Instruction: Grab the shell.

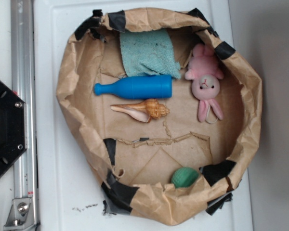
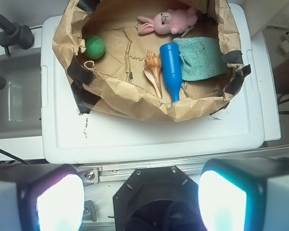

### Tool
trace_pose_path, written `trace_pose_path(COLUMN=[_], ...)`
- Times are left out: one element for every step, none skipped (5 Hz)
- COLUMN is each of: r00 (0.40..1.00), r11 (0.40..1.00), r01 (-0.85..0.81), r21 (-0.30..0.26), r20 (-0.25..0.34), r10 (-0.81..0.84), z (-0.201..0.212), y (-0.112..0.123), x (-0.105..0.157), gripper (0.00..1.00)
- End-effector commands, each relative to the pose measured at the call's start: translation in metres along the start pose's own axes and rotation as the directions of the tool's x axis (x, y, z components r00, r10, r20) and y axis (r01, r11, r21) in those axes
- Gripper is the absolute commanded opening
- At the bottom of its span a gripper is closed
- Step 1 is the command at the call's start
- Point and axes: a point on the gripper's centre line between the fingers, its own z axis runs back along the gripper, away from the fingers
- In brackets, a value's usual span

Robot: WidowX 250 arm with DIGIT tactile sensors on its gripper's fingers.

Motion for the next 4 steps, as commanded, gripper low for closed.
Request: trace_pose_path(r00=[1.000,0.998,0.990,0.988], r11=[1.000,0.994,0.990,0.995], r01=[0.000,-0.029,-0.098,-0.091], r21=[0.000,0.104,0.104,0.029], r20=[0.000,0.050,0.108,0.130], r10=[0.000,0.024,0.087,0.086], z=[0.000,-0.032,-0.048,-0.075], y=[0.000,0.015,0.024,0.028], x=[0.000,0.031,0.064,0.095], gripper=[1.00,1.00,1.00,1.00])
